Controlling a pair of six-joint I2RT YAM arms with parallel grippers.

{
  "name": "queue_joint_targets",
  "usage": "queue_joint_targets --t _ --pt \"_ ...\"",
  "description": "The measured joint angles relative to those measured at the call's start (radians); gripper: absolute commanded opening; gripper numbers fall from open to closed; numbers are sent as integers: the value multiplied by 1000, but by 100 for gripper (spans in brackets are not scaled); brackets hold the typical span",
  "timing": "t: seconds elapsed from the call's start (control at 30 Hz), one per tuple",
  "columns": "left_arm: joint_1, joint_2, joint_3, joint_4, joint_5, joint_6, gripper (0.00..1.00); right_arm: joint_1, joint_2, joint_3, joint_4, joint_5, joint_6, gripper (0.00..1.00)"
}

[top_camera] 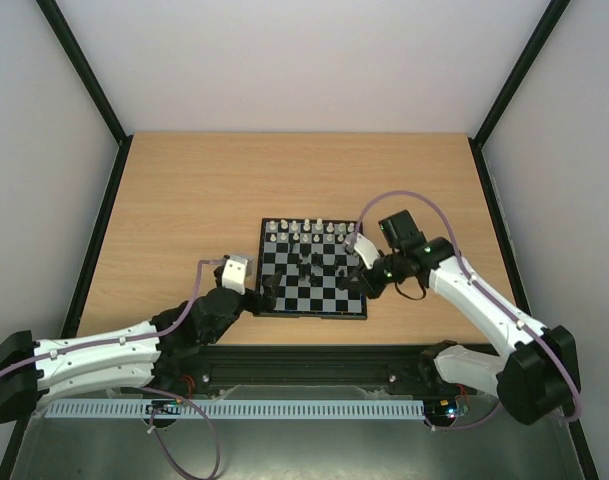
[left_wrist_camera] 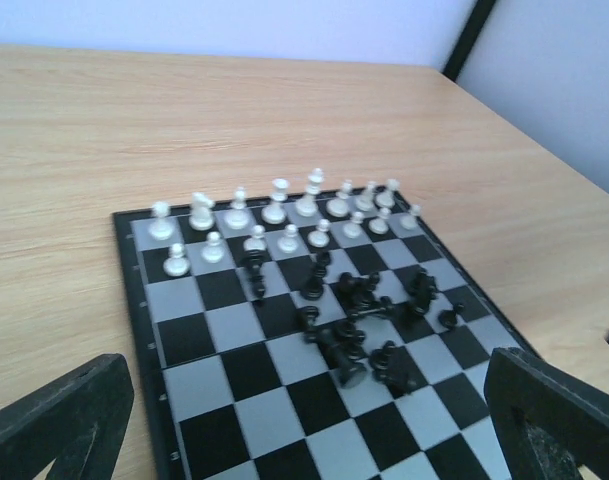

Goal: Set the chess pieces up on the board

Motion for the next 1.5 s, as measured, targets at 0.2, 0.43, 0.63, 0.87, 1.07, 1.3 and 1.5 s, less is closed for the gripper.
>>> queue_joint_targets --t 0.2,0.43,0.63,0.87,1.07,1.3,1.5 --pt "16 -2 -47 36 -77 -39 99 20 -137 -201 77 187 -83 2" --pt "48 146 -18 27 -115 -160 99 63 -151 -283 164 282 -143 2" --pt "57 202 -6 19 -108 -198 99 140 -142 -292 207 330 -157 2" --pt "57 196 13 29 -72 -172 99 233 -91 -293 237 375 -161 3" --pt "57 139 13 28 -45 -135 99 251 -65 -299 246 393 -161 3" --pt "57 106 13 19 -39 -130 99 257 -20 -299 255 405 -160 3" --pt "57 101 13 10 -30 -139 99 258 -2 -299 270 415 -159 6"
